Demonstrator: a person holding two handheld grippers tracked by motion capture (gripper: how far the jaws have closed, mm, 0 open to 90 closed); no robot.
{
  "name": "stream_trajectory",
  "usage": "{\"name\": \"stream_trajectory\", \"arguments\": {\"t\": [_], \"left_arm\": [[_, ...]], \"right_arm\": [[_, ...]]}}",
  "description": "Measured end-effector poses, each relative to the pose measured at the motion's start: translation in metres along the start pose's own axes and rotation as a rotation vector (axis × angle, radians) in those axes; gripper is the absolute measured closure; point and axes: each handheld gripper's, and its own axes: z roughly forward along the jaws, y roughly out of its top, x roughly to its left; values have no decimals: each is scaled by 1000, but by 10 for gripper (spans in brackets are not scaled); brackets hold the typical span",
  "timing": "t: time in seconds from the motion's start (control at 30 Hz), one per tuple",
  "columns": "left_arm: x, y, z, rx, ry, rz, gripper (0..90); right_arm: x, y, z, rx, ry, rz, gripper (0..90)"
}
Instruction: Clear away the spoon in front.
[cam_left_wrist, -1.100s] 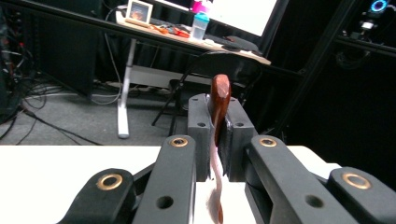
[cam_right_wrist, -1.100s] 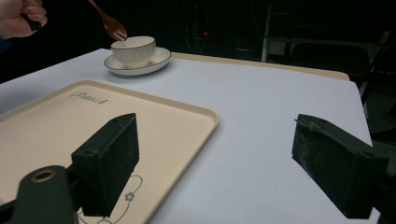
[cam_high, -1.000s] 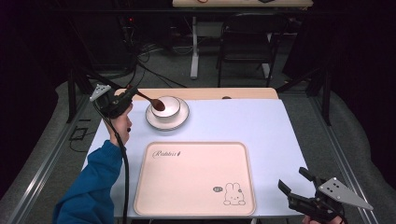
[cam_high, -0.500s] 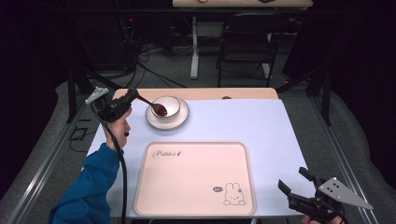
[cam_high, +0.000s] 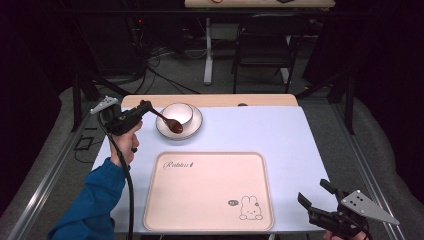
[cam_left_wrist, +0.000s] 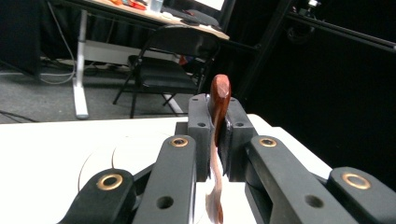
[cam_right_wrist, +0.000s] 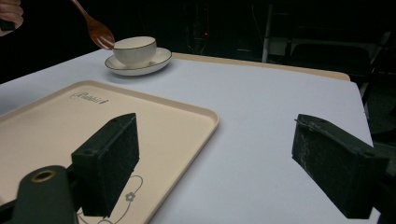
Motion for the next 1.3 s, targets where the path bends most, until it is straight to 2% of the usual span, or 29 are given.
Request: {"name": "stream_trajectory", "arguments": {"t": [0.17,0.2,0.33,0.5,0.7,1.07,1.3], "left_arm": [[-3,-1,-4,29,-30,1,846],[-4,-3,-6,47,-45,1,846],[-6,-3,-7,73,-43,10,846],[-10,-8,-9,114,-62,14,846],[-13,-10,-12,139,-89,6,846],[-18,-18,-16,237,-135,14,846],[-19,-24,-18,281,-151,16,845]], "right_arm": [[0,0,0,0,0,2,140],[0,0,0,0,0,0,140],[0,0,0,1,-2,0,140],[0,0,0,0,-1,0,140],[0,0,0,7,-3,-4,140],[0,0,0,2,-2,-2,140],[0,0,0,1,-2,-1,140]]}}
